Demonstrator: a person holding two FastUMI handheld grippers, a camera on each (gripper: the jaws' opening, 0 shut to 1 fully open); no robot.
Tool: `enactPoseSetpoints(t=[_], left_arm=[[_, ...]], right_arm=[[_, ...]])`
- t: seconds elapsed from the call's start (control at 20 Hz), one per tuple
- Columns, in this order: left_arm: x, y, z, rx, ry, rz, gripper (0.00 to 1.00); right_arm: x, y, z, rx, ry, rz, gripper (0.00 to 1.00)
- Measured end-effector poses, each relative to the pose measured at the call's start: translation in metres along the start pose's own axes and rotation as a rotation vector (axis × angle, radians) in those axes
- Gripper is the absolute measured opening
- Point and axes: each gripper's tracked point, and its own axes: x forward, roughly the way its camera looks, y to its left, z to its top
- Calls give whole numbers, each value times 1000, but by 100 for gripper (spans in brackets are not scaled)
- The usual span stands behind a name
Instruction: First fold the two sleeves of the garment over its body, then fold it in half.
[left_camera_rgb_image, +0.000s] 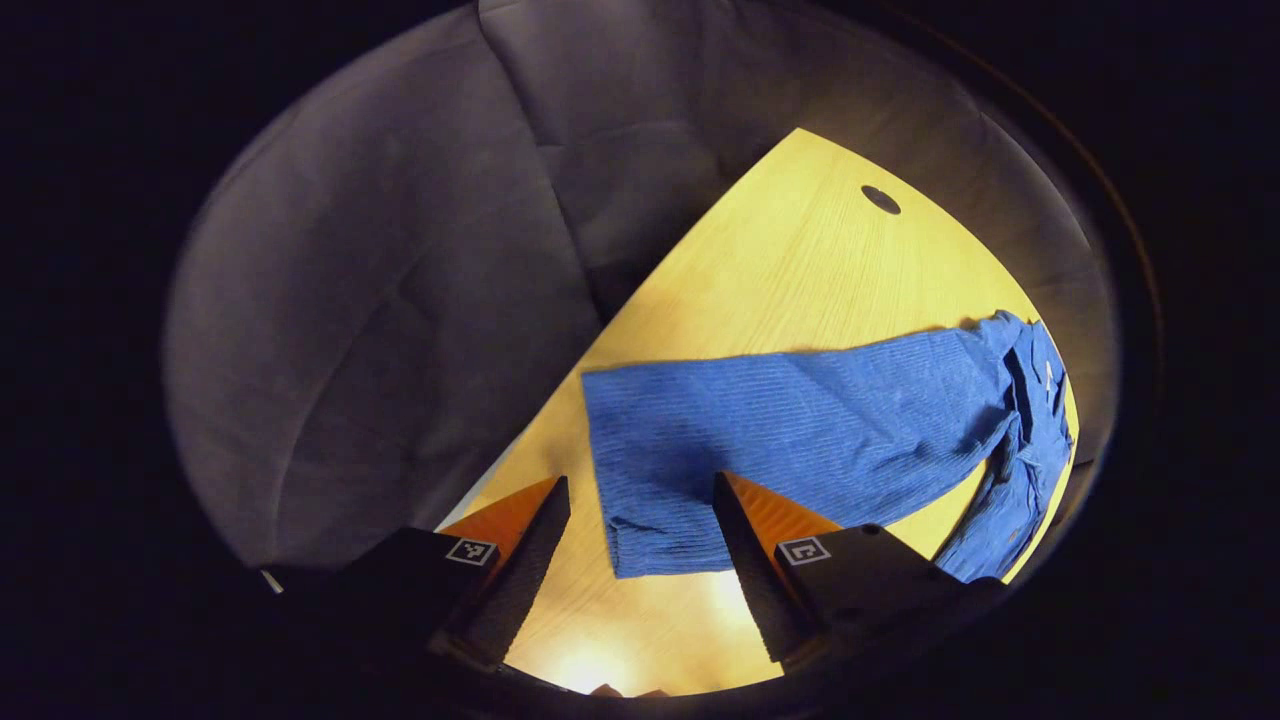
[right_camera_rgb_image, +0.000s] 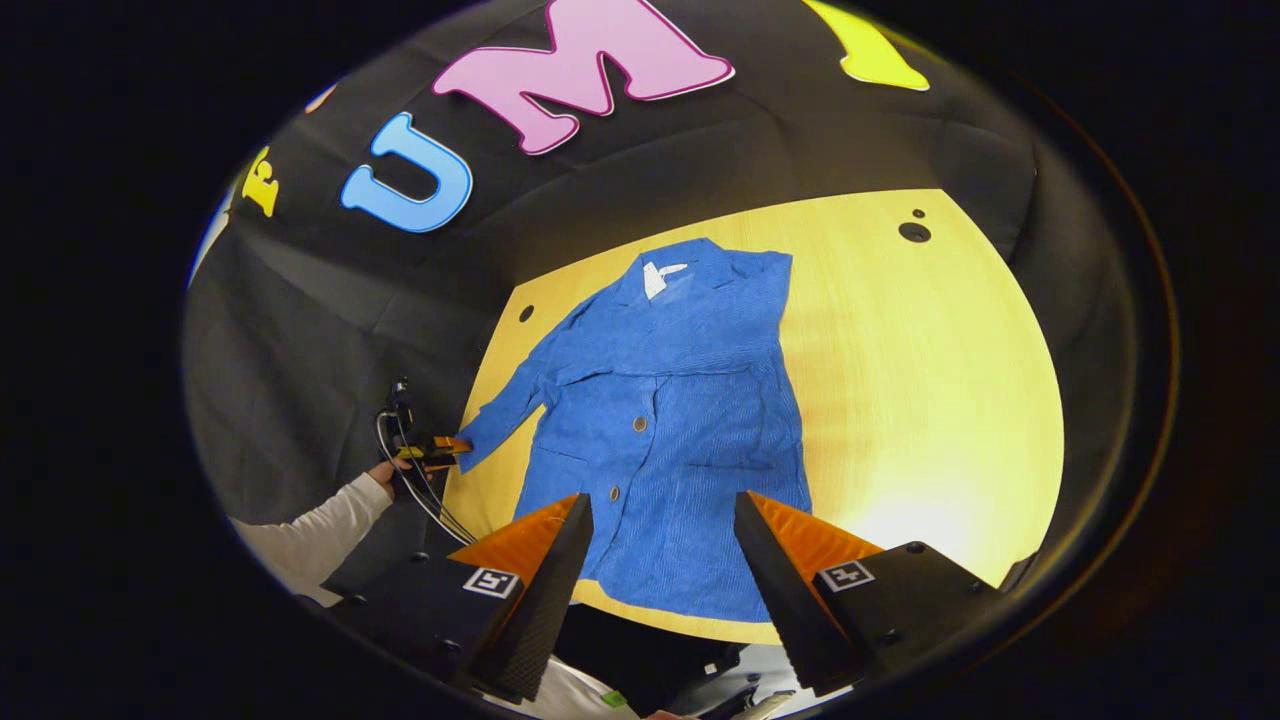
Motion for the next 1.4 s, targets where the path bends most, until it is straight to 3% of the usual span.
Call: enactPoseSetpoints(t=[0.2, 0.4, 0.65, 0.7, 1.0, 1.15, 1.4], left_arm=[[6, -23, 0, 98, 17, -15, 82], [16, -29, 4, 129, 94, -23, 83], [14, -50, 9, 123, 85, -33, 13], [13, -48, 7, 124, 82, -27, 4], [1, -63, 5, 84, 41, -69, 0], [-29, -80, 20, 183, -37, -68, 0], [-112, -149, 58, 383, -217, -82, 0]], right_arm=[[9, 15, -7, 7, 10, 24, 92], [14, 30, -10, 7, 26, 49, 92], [6, 24, -15, 6, 29, 35, 92], [3, 23, -18, 8, 30, 32, 92], [-5, 17, -16, 24, 14, 41, 92], [-5, 10, -8, 35, -7, 57, 92], [-5, 6, -8, 13, 3, 96, 92]])
